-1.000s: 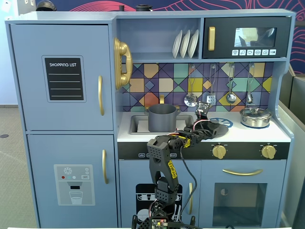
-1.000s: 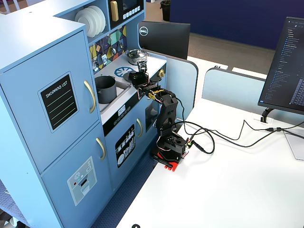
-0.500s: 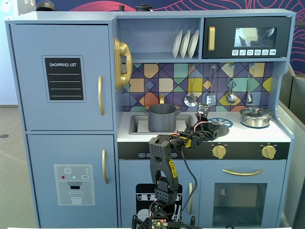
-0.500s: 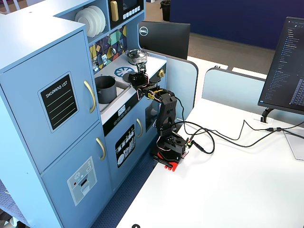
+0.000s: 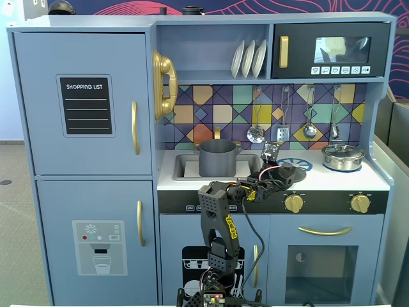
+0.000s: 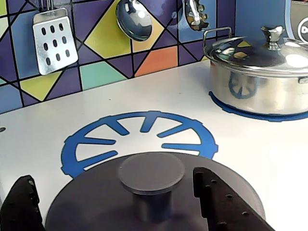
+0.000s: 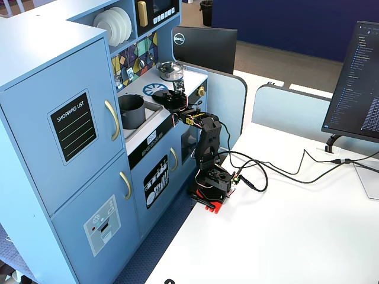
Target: Take off the lid from the gray recipient and place it on the counter
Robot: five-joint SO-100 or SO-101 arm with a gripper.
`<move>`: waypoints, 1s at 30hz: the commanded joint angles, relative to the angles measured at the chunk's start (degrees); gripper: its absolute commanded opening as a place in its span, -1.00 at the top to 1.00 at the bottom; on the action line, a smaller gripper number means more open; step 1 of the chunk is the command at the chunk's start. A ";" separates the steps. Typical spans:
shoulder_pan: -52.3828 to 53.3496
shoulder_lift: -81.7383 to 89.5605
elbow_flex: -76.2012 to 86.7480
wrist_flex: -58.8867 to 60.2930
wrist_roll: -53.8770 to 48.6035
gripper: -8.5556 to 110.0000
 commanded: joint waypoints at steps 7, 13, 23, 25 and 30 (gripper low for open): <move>0.88 3.52 -0.53 -1.49 0.53 0.27; -1.14 8.44 -1.76 -2.20 -1.76 0.31; -6.15 34.98 -0.18 20.74 -2.81 0.47; -7.82 42.80 0.18 31.73 -1.76 0.55; -14.85 59.15 0.18 59.59 -0.09 0.86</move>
